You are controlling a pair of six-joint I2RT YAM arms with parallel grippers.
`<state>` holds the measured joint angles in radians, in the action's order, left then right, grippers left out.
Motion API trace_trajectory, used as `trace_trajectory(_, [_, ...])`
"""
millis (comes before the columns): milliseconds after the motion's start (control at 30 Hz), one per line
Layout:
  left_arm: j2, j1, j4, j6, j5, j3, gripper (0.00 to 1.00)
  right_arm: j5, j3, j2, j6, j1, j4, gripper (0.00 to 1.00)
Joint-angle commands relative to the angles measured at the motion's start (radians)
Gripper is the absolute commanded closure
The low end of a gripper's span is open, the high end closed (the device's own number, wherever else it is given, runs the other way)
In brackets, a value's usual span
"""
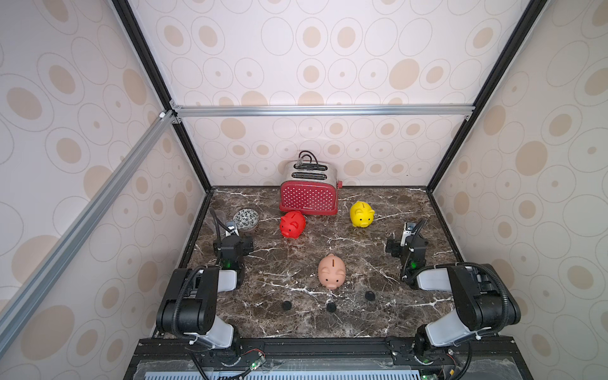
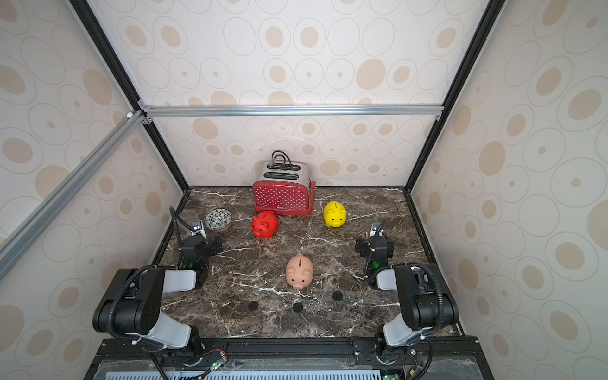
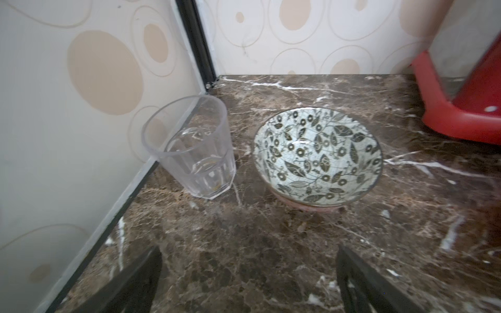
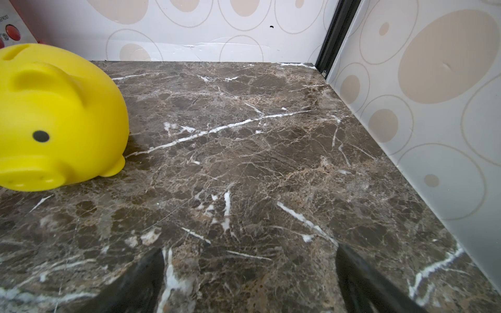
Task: Close piggy banks
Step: Turn over the piggy bank at the center of the board.
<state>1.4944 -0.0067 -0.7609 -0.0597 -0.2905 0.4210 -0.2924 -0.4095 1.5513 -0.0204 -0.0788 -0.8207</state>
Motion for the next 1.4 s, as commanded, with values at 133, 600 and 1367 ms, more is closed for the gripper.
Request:
trace_trajectory(133, [-0.307, -0.025, 0.323, -0.093, -0.047, 0.095, 0.01, -0.064, -0.078, -0.331, -0.048, -0.027, 0.351, 0.0])
trace_trajectory(600, [-0.56, -0.041, 0.885, -0.502, 0.701, 0.31, 0.01, 0.408, -0.208, -0.769, -0.423, -0.027, 1.02, 0.0])
trace_trajectory(1367, [-0.301, -0.616, 0.915, -0.674, 0.727, 0.334, 0.07, 1.034, 0.034, -0.399, -0.908, -0.196, 0.616, 0.0])
